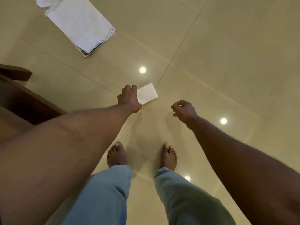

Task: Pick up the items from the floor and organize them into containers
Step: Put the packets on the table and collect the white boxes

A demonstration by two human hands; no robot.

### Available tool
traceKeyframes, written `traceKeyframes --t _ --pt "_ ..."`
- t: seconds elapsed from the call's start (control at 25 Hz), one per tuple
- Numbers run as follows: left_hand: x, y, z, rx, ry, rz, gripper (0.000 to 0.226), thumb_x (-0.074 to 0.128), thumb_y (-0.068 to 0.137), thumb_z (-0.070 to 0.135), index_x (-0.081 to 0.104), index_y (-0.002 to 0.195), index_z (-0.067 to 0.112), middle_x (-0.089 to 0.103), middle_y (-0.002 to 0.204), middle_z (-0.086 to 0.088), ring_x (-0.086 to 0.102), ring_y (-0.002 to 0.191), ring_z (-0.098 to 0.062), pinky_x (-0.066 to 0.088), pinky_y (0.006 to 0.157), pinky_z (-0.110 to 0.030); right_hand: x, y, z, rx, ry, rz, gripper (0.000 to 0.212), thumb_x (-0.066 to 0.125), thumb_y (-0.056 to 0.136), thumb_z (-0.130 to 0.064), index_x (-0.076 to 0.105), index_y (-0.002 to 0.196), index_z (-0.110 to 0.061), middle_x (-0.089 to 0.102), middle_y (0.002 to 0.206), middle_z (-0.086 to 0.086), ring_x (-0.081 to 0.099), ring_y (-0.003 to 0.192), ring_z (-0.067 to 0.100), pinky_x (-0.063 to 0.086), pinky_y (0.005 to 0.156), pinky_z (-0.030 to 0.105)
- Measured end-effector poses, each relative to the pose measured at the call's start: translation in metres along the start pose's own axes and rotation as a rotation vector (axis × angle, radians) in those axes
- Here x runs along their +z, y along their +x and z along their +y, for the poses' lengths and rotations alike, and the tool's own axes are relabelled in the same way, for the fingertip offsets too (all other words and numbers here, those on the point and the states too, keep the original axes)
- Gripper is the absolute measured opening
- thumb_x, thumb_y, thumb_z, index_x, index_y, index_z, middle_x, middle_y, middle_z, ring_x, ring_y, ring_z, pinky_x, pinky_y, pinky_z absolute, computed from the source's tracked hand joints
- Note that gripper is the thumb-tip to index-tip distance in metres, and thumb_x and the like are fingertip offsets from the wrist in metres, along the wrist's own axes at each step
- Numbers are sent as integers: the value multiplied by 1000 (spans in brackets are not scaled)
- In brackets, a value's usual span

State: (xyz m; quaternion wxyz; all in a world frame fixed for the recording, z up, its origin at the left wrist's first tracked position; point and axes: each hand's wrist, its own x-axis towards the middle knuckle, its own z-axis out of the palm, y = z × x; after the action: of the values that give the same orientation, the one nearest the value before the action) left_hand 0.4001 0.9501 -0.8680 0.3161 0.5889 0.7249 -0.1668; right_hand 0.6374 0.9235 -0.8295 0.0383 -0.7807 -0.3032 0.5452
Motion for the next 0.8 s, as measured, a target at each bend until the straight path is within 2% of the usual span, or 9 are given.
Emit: traceKeyframes --t 0.2,0.36,0.52,0.64,0.8 --pt "31 34 12 33 111 -58 103 90 61 47 32 141 19 40 135 -8 42 127 -29 44 96 -44 -6 22 23 22 30 33 20 63 90 -29 68 99 -13 73 92 3 75 89 24 48 58 25" --pt "54 49 9 17 216 -24 100 89 63 39 30 141 19 43 134 -10 43 124 -29 44 95 -44 -11 28 37 37 36 53 19 63 91 -29 68 100 -13 74 97 3 75 91 25 52 63 26" --pt "59 55 5 -13 191 -8 87 85 69 32 33 137 16 45 132 -10 44 124 -30 46 92 -45 -14 34 43 38 23 62 16 63 91 -29 67 98 -14 73 97 1 74 90 23 52 65 27" --pt "35 37 7 -75 94 1 92 85 67 44 33 138 15 44 133 -10 45 124 -30 45 92 -46 -18 25 37 42 35 60 18 64 92 -27 67 100 -12 73 99 4 74 88 22 48 58 24" --pt "-53 -31 18 -172 -70 25 100 84 61 58 34 137 16 45 133 -8 47 123 -29 47 89 -42 -39 -36 1 29 37 46 18 65 92 -30 67 100 -13 72 100 5 73 84 20 44 53 24"
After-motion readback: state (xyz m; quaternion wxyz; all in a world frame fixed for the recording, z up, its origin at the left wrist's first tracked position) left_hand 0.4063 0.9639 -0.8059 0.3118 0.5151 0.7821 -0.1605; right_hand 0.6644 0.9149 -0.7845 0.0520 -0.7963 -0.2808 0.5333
